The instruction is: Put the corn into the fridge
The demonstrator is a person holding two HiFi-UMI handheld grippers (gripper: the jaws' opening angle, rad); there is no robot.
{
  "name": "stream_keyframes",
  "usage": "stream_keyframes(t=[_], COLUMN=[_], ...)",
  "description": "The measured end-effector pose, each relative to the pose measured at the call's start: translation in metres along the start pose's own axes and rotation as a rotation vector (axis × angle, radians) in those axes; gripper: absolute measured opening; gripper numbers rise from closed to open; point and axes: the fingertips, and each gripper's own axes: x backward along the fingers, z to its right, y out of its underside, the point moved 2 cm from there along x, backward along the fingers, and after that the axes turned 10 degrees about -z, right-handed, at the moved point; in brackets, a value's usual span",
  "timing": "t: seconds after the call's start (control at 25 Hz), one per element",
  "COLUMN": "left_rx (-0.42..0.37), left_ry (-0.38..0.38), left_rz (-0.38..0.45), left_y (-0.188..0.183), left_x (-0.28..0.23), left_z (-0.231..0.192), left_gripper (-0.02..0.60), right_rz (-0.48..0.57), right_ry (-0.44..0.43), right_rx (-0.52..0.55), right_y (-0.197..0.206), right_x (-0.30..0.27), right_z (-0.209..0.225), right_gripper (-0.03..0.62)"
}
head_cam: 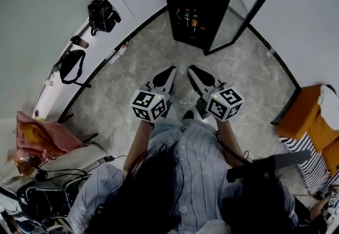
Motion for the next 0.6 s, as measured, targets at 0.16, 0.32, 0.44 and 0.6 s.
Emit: stream_keyframes(t=[0.16,0.32,0.44,0.6], left_rx=[0.003,0.004,-0.004,-0.015], left_ry=[-0.019,-0.031,-0.028,-0.027], left_rz=[-0.003,-0.014,-0.028,-0.035], left_y=[0.009,0.017,0.022,0.025], left_x=[0.011,0.019,0.021,0.024], left_z=[0.005,0.011,0.018,0.022], left_gripper=[0.006,0.006,0.006,0.006], right_rz=[-0.011,-0.022,-0.032,-0.032], right_ry=[0.007,0.01,0.019,0.036], right_rx=[0.009,0.006,0.012,0.019], right_y=[0.009,0.015,0.018,0.02], right_x=[0.008,0.014,0.018,0.019], right_z=[-0.005,-0.009,-0.009,-0.011], right_gripper=[0.035,0.029,0.028,0.018])
